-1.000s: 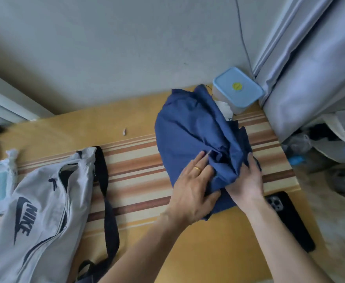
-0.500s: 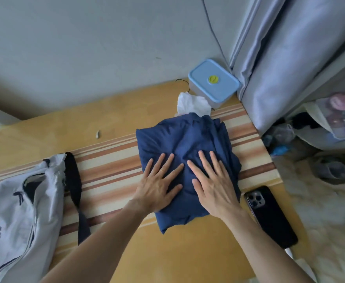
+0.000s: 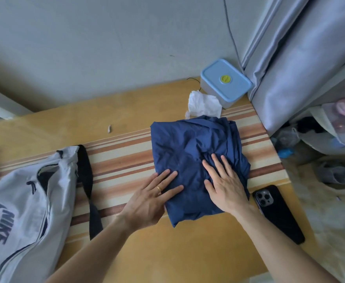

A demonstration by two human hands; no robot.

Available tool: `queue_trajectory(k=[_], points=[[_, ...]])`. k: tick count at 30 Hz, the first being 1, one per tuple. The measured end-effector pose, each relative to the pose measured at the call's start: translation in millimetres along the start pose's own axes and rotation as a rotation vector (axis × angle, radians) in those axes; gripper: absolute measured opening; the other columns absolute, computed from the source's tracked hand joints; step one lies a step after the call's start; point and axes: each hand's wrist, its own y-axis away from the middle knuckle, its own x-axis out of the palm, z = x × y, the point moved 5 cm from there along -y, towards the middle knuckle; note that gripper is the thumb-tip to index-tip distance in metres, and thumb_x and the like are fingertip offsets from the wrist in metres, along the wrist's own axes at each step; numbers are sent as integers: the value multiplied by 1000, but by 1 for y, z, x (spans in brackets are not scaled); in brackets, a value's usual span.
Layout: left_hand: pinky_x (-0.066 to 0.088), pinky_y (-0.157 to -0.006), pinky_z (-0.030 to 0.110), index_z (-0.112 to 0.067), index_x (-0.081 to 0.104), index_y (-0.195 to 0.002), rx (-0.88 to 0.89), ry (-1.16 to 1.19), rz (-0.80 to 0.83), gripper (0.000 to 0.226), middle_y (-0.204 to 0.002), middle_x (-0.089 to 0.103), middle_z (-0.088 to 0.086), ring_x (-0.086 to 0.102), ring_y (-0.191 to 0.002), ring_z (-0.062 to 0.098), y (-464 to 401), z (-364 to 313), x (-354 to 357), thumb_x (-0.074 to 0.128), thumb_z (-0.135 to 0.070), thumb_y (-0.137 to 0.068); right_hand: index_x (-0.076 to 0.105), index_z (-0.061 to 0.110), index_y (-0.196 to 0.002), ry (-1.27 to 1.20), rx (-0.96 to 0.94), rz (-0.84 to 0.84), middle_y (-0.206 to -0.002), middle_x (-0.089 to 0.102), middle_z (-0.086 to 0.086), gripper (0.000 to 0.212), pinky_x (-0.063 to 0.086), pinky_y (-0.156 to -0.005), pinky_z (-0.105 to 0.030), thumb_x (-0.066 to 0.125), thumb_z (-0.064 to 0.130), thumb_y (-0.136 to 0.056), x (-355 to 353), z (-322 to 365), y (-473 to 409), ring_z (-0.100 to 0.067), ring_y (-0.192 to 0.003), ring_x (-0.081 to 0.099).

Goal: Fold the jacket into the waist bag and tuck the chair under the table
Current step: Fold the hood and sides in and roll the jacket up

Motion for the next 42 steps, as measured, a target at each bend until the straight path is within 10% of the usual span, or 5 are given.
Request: queue_trajectory(k=[8, 16, 31, 36, 42], points=[[24, -126, 47, -23, 66, -124, -67, 221, -97, 37, -149, 58, -1, 41, -148, 21, 1, -13, -11, 61, -17, -88, 32, 18, -155, 196, -523, 153, -169, 15, -1, 69, 20, -124, -43, 53, 10, -90, -29, 42, 11, -18, -156, 6], [60, -78, 31, -22, 73, -101, -861, 1148, -129, 38, -93, 78, -6, 73, -86, 8, 102, -7, -13, 59, -57, -93, 66, 25, -128, -1000, 161, 793, -128, 70, 8, 82, 42, -108, -29, 56, 84, -72, -34, 50, 73, -8, -118, 63], [48, -92, 46, -9, 49, -119, -1488, 618, -243, 77, -122, 62, 12, 60, -115, 35, 66, -2, -11, 64, -73, -79, 58, 16, -71, -340, 582, -187, -74, 66, -5, 42, 53, -65, -38, 67, 53, -87, -42, 13, 22, -33, -78, 66], [50, -89, 44, -10, 48, -117, -1482, 642, -173, 73, -116, 65, 14, 63, -107, 38, 62, -1, -9, 59, -73, -82, 60, 13, -95, -119, 118, -756, -89, 59, -4, 10, 45, -66, -38, 60, 23, -96, -82, 77, 49, -24, -79, 54], [57, -76, 38, -14, 67, -100, -1442, 1045, -349, 49, -97, 73, 4, 69, -95, 28, 62, -3, -7, 72, -58, -81, 61, 21, -123, -161, -52, -31, -116, 55, -1, 37, 54, -73, -38, 39, 44, -103, -5, 110, 58, -23, -101, 55]])
